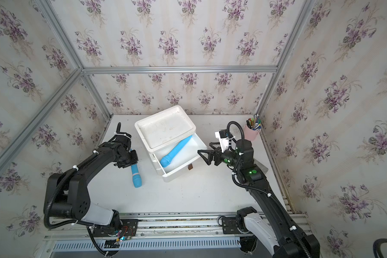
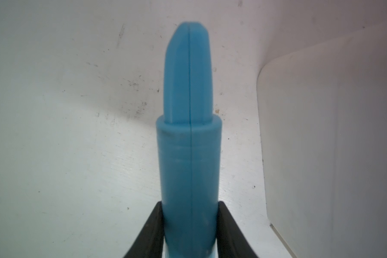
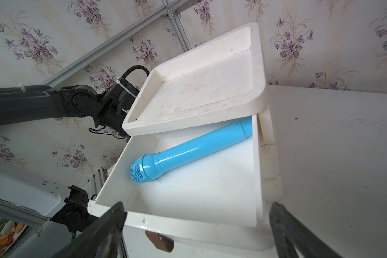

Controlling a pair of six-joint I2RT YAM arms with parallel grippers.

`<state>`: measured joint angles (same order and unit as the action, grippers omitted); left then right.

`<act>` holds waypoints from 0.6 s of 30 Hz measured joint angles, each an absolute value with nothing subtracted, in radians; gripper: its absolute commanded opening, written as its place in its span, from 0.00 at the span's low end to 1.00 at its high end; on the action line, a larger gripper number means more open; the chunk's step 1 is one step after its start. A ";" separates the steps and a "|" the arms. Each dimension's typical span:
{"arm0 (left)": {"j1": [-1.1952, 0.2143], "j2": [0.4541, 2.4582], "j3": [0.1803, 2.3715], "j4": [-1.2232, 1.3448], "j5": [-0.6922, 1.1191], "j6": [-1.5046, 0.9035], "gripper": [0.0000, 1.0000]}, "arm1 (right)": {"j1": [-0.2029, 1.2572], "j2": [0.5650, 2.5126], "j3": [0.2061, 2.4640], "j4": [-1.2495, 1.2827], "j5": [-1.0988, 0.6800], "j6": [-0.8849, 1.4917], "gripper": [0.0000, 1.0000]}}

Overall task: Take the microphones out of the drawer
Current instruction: Place the microphone at the center of the board.

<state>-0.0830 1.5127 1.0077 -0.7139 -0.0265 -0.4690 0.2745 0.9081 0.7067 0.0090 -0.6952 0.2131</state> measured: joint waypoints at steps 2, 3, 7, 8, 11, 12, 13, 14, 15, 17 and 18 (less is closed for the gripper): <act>-0.082 1.516 0.998 -0.712 -0.027 -0.473 0.00 | 0.274 0.908 0.706 0.009 -0.695 0.213 0.99; -0.081 1.516 0.995 -0.710 -0.028 -0.474 0.00 | 0.274 0.908 0.706 0.009 -0.695 0.213 0.98; -0.079 1.522 0.984 -0.694 -0.031 -0.484 0.00 | 0.276 0.906 0.703 0.009 -0.695 0.213 0.98; -0.079 1.524 0.981 -0.691 -0.033 -0.485 0.00 | 0.276 0.905 0.703 0.009 -0.695 0.213 0.98; -0.079 1.539 0.979 -0.684 -0.033 -0.491 0.00 | 0.276 0.904 0.702 0.010 -0.695 0.213 0.98; -0.079 1.547 0.979 -0.680 -0.033 -0.492 0.00 | 0.276 0.903 0.701 0.009 -0.695 0.213 0.98; -0.079 1.554 0.979 -0.675 -0.033 -0.492 0.00 | 0.276 0.902 0.701 0.009 -0.695 0.213 0.98; -0.079 1.559 0.978 -0.673 -0.033 -0.492 0.00 | 0.276 0.902 0.699 0.010 -0.695 0.213 0.98; -0.079 1.563 0.978 -0.670 -0.033 -0.492 0.00 | 0.276 0.900 0.697 0.011 -0.695 0.213 0.98; -0.079 1.569 0.973 -0.663 -0.033 -0.495 0.01 | 0.276 0.899 0.694 0.009 -0.695 0.214 0.99; -0.079 1.571 0.969 -0.662 -0.033 -0.498 0.02 | 0.276 0.899 0.694 0.010 -0.694 0.214 0.98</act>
